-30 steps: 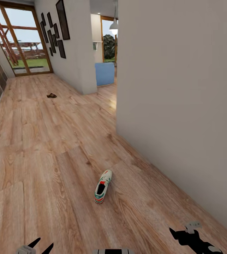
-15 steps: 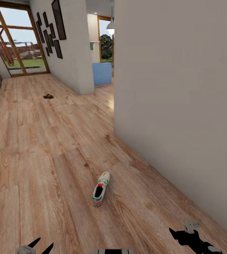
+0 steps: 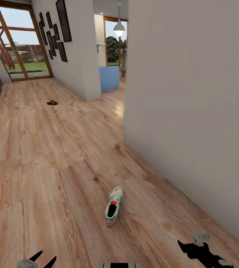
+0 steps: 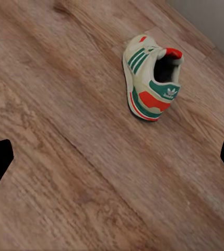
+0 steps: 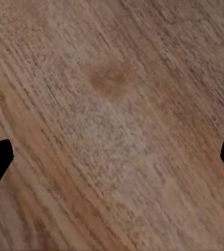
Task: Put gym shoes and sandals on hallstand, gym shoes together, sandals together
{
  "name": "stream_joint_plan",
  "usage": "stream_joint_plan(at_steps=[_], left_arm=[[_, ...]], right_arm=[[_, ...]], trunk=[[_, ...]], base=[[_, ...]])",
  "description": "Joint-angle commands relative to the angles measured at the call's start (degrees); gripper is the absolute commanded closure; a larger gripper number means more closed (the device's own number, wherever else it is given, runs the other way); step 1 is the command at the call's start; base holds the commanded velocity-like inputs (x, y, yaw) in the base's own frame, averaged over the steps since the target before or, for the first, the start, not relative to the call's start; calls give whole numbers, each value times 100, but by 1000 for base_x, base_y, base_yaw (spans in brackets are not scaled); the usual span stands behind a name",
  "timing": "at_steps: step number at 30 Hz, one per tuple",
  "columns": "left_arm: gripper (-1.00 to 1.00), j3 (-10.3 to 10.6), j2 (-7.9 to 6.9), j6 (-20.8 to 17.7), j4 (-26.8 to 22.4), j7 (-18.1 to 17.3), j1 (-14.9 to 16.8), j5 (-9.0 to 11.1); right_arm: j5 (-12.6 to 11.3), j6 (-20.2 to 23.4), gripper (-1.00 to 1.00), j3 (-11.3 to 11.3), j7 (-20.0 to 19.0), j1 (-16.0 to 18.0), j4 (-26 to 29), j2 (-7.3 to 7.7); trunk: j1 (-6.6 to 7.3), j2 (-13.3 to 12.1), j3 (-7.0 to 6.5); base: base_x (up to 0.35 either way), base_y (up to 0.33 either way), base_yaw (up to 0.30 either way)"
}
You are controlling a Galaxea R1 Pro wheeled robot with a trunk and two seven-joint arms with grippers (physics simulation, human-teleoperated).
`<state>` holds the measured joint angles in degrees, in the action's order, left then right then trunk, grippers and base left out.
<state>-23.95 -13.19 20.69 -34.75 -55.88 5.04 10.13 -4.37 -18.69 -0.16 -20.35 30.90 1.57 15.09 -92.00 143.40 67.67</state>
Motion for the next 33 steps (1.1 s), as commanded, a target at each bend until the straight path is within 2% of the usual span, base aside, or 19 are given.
stream_joint_plan(at_steps=[1,22,33], left_arm=[[-100,-6,0,23,12,-26,5,15],[-100,-5,0,27,12,-28,5,20],[-100,-4,0,31,12,-28,5,23]], right_arm=[[-47,-11,-100,-1,-39,4,-8,-1],[-47,-11,-100,-1,-39,4,-8,-15],[-47,-11,-100,-1,-41,4,-8,-15]], trunk=[[-1,2,4],[-1,2,4],[-1,2,4]], base=[[178,271,0],[172,278,0],[63,298,0]])
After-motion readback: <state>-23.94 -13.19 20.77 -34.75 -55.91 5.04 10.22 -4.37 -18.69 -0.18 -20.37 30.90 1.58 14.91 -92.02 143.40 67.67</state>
